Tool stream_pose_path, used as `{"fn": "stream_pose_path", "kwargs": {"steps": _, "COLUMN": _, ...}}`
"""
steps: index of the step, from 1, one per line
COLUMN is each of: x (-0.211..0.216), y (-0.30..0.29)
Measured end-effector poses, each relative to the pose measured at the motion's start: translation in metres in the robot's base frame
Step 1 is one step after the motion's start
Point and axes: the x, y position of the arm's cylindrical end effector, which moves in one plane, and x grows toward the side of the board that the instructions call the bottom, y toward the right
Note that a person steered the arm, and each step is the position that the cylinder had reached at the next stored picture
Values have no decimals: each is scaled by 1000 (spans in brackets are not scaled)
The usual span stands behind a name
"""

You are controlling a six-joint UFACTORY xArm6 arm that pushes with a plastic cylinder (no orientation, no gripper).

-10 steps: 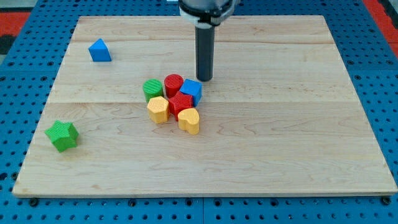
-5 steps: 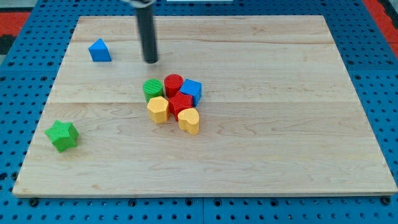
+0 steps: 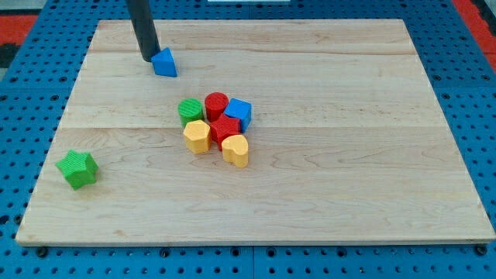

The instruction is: Push the blue triangle below the blue cube

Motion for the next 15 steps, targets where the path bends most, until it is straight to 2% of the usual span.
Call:
{"fn": "stream_pose_path", "kwargs": {"steps": 1, "x": 0, "y": 19}}
{"fn": "stream_pose_path", "kwargs": {"steps": 4, "x": 0, "y": 202}}
{"fn": "stream_pose_path", "kwargs": {"steps": 5, "x": 0, "y": 215}}
{"fn": "stream_pose_path", "kwargs": {"steps": 7, "x": -7, "y": 33}}
{"fn": "stream_pose_path", "kwargs": {"steps": 8, "x": 2, "y": -9}}
{"fn": "stream_pose_path", "kwargs": {"steps": 9, "x": 28, "y": -17}}
{"fn": "stream_pose_path", "kwargs": {"steps": 11, "x": 36, "y": 111}}
{"fn": "stream_pose_path", "kwargs": {"steps": 12, "x": 28, "y": 120}}
{"fn": "stream_pose_path", "kwargs": {"steps": 13, "x": 9, "y": 105}}
{"fn": "stream_pose_path", "kwargs": {"steps": 15, "x": -7, "y": 180}}
